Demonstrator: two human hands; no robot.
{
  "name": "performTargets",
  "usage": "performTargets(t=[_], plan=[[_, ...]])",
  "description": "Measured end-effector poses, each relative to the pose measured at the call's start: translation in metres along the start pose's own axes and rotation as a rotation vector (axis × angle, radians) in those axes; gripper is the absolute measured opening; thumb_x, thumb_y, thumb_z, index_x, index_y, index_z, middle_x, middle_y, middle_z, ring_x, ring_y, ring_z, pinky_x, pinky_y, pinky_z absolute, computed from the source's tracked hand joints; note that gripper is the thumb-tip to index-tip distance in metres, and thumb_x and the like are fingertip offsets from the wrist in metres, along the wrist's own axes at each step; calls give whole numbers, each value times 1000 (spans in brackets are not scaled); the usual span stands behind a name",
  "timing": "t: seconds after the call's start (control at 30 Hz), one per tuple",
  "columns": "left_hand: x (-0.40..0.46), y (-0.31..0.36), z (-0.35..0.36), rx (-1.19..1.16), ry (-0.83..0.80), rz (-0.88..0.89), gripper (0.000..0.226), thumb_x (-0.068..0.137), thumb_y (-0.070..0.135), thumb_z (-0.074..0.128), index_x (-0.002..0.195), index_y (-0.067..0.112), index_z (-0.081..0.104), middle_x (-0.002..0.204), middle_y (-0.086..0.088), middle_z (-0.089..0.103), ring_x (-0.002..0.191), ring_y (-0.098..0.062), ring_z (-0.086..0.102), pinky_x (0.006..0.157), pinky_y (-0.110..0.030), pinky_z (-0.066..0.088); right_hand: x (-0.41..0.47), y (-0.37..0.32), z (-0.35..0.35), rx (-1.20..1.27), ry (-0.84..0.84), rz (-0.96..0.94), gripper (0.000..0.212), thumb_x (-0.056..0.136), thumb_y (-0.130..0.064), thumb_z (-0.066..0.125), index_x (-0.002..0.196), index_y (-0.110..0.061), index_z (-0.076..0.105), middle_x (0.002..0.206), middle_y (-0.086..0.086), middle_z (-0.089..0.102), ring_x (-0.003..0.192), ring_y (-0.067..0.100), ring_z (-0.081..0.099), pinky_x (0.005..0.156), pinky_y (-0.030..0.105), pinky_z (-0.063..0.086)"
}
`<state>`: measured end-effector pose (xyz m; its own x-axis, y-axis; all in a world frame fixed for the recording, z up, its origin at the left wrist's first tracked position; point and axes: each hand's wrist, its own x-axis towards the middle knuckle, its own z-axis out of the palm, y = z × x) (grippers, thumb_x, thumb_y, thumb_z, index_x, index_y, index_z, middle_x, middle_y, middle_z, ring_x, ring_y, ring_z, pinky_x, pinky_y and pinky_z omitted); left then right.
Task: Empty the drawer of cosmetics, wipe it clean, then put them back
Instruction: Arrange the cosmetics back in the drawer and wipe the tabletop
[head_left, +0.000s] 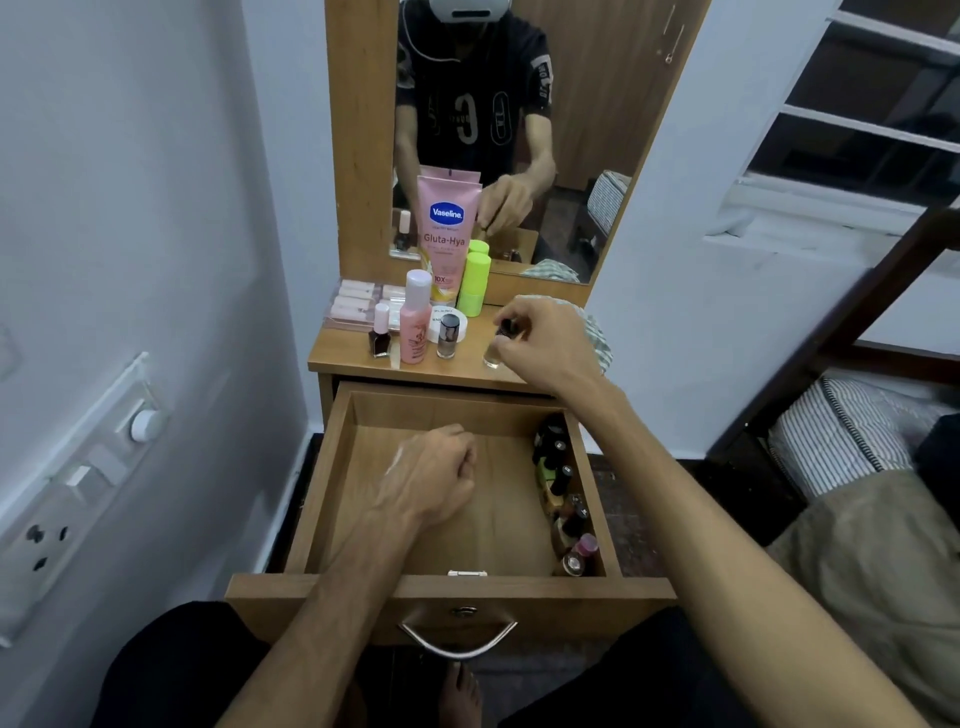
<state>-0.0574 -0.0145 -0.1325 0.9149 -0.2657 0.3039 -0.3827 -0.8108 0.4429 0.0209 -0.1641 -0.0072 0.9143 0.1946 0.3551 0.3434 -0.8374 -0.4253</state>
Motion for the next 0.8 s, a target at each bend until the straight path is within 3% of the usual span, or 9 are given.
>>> performTargets(t=[0.1, 0.3, 0.37, 0.5, 0.8], plan=[[0, 4, -1, 3, 4, 6, 12, 82, 11, 53, 77, 17, 63, 84, 5, 61, 73, -15, 58, 64, -31, 48, -28, 16, -15, 36, -22, 31, 18, 76, -24, 79, 94, -26, 76, 78, -13, 68, 70, 1, 58, 59, 15, 40], [-2, 9, -2, 34, -28, -22, 13, 82, 13, 51, 81, 17, 63, 89, 3, 64, 80, -23, 63, 70, -41, 53, -71, 47, 2, -13, -182, 91, 17, 75, -15, 81, 89, -23, 74, 73, -17, 62, 70, -1, 58, 60, 13, 39], [-3, 10, -2, 55, -22, -20, 13, 84, 13, 51, 82, 17, 63, 88, 2, 64, 80, -23, 64, 70, -41, 54, -71, 52, 13, -59, -199, 89, 17, 77, -13, 80, 91, -22, 75, 79, -14, 64, 78, 7, 62, 62, 17, 44], [-2, 7, -1, 60, -17, -27, 16, 87, 16, 50, 86, 15, 65, 90, 1, 65, 82, -23, 64, 71, -40, 54, -65, 57, 30, -223, -200, 63, 19, 79, -9, 72, 96, -17, 76, 95, 0, 74, 93, 23, 66, 77, 38, 57], [-1, 3, 3, 44, -2, -15, 14, 80, 13, 52, 81, 20, 64, 89, 4, 65, 81, -20, 64, 62, -26, 40, -68, 64, 52, -466, -99, 13, 19, 79, -9, 64, 94, -15, 75, 91, 3, 73, 99, 26, 58, 67, 33, 42]])
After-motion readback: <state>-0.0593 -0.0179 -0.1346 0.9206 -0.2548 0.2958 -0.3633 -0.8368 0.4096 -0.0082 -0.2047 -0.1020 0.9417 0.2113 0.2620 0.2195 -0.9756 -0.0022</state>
